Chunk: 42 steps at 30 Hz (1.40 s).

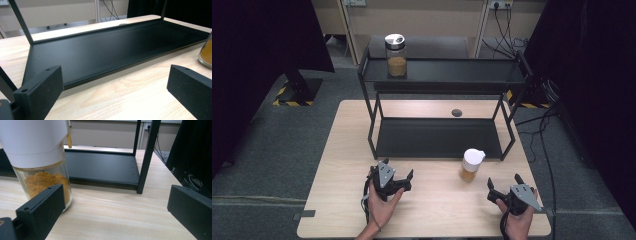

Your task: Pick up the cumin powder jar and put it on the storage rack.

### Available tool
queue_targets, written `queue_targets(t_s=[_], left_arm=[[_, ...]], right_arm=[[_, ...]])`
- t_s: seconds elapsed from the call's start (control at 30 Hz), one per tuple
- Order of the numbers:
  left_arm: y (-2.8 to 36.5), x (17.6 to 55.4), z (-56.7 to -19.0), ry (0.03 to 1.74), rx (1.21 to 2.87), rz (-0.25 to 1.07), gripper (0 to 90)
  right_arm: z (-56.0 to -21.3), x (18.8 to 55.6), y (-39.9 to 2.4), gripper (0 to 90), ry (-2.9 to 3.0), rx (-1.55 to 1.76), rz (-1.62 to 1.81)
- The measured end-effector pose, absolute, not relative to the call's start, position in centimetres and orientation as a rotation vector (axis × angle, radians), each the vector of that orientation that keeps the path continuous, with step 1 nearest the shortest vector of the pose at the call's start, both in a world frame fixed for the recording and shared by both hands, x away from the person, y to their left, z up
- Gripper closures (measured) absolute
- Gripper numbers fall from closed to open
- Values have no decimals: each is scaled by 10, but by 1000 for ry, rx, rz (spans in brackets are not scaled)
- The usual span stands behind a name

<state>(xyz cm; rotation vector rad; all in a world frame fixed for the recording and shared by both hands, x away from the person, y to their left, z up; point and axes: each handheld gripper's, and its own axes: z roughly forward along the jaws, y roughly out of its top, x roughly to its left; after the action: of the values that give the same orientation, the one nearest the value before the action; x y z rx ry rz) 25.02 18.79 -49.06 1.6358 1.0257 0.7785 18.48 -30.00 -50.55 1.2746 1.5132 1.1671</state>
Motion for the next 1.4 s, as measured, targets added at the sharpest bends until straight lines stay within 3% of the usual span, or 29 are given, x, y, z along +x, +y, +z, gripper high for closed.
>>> queue_targets(t_s=[1.4], left_arm=[[184, 245, -499, 1091, 1610, 769, 0]], right_arm=[[-506, 185, -300, 14, 1518, 1268, 1169]])
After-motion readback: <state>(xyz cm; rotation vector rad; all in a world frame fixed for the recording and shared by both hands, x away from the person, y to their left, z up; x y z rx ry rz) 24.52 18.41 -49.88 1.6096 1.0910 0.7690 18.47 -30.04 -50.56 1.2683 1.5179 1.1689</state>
